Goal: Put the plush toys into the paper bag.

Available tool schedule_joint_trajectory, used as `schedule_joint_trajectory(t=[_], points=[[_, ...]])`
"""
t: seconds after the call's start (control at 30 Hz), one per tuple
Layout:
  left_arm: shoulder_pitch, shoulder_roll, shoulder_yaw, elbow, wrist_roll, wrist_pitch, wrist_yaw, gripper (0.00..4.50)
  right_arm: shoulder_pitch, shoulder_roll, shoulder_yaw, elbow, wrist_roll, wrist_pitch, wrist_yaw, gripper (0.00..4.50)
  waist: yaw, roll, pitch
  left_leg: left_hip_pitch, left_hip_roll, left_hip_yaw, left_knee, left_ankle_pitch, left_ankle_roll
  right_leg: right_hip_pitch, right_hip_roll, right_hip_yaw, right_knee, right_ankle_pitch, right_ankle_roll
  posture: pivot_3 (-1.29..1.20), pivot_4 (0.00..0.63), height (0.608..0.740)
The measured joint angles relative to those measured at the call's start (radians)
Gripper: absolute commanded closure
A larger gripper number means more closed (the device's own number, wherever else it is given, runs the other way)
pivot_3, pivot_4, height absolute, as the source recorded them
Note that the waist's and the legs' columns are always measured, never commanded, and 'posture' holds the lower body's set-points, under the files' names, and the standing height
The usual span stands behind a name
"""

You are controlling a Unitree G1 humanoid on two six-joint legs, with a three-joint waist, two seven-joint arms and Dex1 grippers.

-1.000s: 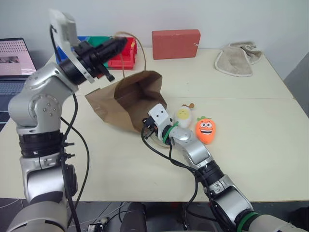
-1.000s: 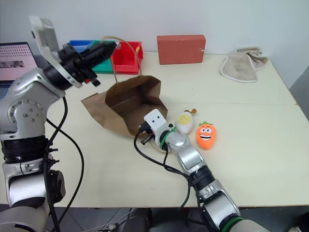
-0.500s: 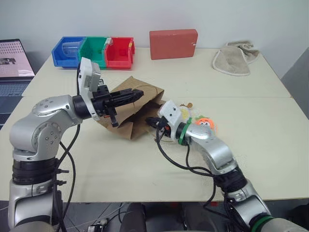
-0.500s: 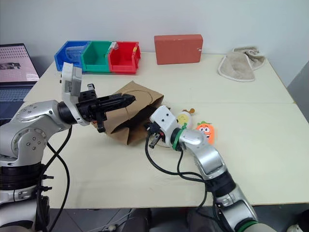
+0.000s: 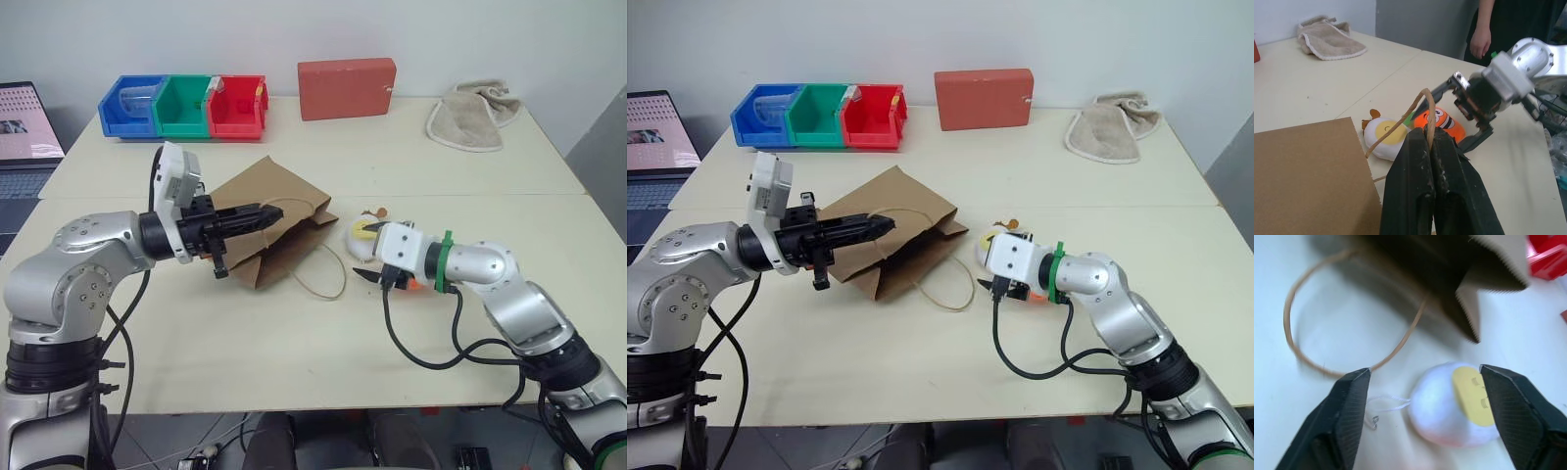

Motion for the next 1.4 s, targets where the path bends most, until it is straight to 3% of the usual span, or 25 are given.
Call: schedule_joint_trajectory(t=[0.13, 0.23, 0.5, 0.53, 0.77, 0.9, 1.0, 1.2, 1.4], points=[[0.005, 0.007, 0.003, 0.000, -0.003, 0.001, -0.002, 4.50, -0.028, 0.040, 0.024, 0.099, -0.068, -0.065, -0.021, 0.81, -0.001, 0.000, 0.000, 0.000, 0.000, 0.000, 0.000, 0.000, 0.000, 0.000, 0.000, 0.000, 0.000, 0.000, 0.000, 0.00, 0.150, 0.740], [0.006, 0.009, 0.006, 0.000, -0.004, 0.001, -0.002, 4.50, -0.067, 0.075, 0.026, 0.172, -0.131, -0.086, -0.065, 1.39, 0.000, 0.000, 0.000, 0.000, 0.000, 0.000, 0.000, 0.000, 0.000, 0.000, 0.000, 0.000, 0.000, 0.000, 0.000, 0.00, 0.150, 0.740], [0.005, 0.011, 0.018, 0.000, -0.012, 0.001, -0.002, 4.50, -0.076, 0.080, 0.025, 0.223, -0.213, -0.149, -0.088, 4.31, 0.002, 0.000, 0.000, 0.000, 0.000, -0.001, 0.000, 0.000, 0.000, 0.000, 0.000, -0.001, 0.000, 0.000, 0.000, 0.00, 0.150, 0.740], [0.005, 0.011, 0.018, 0.001, -0.012, 0.001, -0.002, 4.50, -0.074, 0.080, 0.025, 0.223, -0.215, -0.156, -0.087, 4.45, 0.002, 0.000, 0.000, 0.000, 0.000, -0.001, 0.000, 0.000, 0.000, 0.000, 0.000, -0.001, 0.001, 0.000, 0.000, 0.00, 0.150, 0.740], [-0.012, 0.016, 0.018, 0.010, -0.012, 0.001, -0.010, 4.50, -0.063, 0.057, -0.030, 0.153, -0.141, -0.161, -0.004, 4.45, 0.002, 0.000, 0.000, 0.000, 0.000, -0.001, 0.000, 0.000, 0.000, 0.000, 0.000, -0.001, 0.001, 0.000, 0.000, 0.00, 0.150, 0.740], [-0.027, 0.022, 0.016, 0.019, -0.010, -0.001, -0.016, 4.50, -0.065, 0.030, -0.111, -0.070, 0.100, 0.025, 0.181, 4.45, 0.003, 0.000, 0.001, 0.000, 0.000, -0.002, 0.000, 0.000, 0.000, 0.001, 0.000, -0.001, 0.001, 0.000, 0.000, 0.00, 0.150, 0.740], [-0.037, 0.022, 0.005, 0.019, -0.010, -0.001, -0.023, 4.50, -0.101, 0.070, -0.133, -0.151, 0.207, 0.146, 0.217, 4.45, 0.000, 0.000, 0.000, 0.001, 0.000, -0.002, 0.000, 0.000, 0.000, 0.001, 0.000, -0.002, 0.001, 0.000, 0.000, 0.00, 0.150, 0.740], [-0.071, 0.019, -0.007, 0.016, -0.018, 0.003, -0.029, 4.50, -0.149, 0.236, -0.034, -0.024, 0.174, 0.165, 0.121, 4.45, 0.000, 0.000, 0.000, 0.001, 0.000, -0.001, 0.001, 0.000, 0.000, 0.000, 0.000, -0.001, 0.001, 0.000, 0.000, 0.00, 0.150, 0.740], [-0.084, 0.014, -0.007, 0.015, -0.036, 0.018, -0.022, 4.50, -0.212, 0.352, 0.017, 0.200, 0.089, 0.058, 0.022, 4.45, 0.002, -0.001, 0.000, 0.000, 0.000, -0.002, 0.000, 0.000, 0.000, 0.000, 0.000, -0.002, 0.001, 0.000, 0.000, 0.00, 0.150, 0.740]])
